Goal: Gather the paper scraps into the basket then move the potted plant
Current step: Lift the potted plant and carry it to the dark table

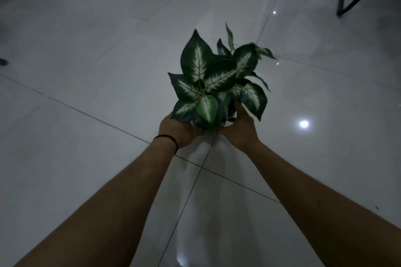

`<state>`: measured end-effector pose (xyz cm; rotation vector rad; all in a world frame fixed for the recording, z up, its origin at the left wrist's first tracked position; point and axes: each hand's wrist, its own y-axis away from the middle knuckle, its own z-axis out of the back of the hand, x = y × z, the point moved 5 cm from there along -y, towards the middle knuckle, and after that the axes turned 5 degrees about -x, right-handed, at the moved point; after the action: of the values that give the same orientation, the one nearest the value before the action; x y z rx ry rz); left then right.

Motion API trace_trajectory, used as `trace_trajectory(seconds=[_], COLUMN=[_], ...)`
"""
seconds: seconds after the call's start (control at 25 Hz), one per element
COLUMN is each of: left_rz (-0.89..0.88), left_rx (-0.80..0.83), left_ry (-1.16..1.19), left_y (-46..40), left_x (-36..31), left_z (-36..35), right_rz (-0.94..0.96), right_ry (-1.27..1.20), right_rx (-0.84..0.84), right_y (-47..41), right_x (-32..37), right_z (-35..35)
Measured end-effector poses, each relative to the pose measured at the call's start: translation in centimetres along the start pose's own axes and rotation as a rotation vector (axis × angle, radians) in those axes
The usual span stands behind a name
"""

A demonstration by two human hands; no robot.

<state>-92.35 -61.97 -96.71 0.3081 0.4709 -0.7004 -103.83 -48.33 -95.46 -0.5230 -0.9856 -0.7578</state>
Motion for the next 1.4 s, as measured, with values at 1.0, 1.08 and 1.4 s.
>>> trace_trajectory(seconds=[1.0,1.08,1.4], left_rz=[-0.238,-0.254,-0.33], left_rx=[-0.537,-0.556,-0.706], left_ry=[0.333,0.341,0.403], left_y=[20.4,22.9,29.5], left_x=[-27.9,-31.7,-44.2], left_z=[60.3,66.8,84.5], right_rz=[0.169,0.174,0.224], right_ry=[-0.334,-0.345,-0.345], right_rx=[-0.071,-0.07,-0.14], right_y=[5.9,7.2,9.5], right_x=[60.6,67.5,87.4], right_z=[24.9,28.5,40.3])
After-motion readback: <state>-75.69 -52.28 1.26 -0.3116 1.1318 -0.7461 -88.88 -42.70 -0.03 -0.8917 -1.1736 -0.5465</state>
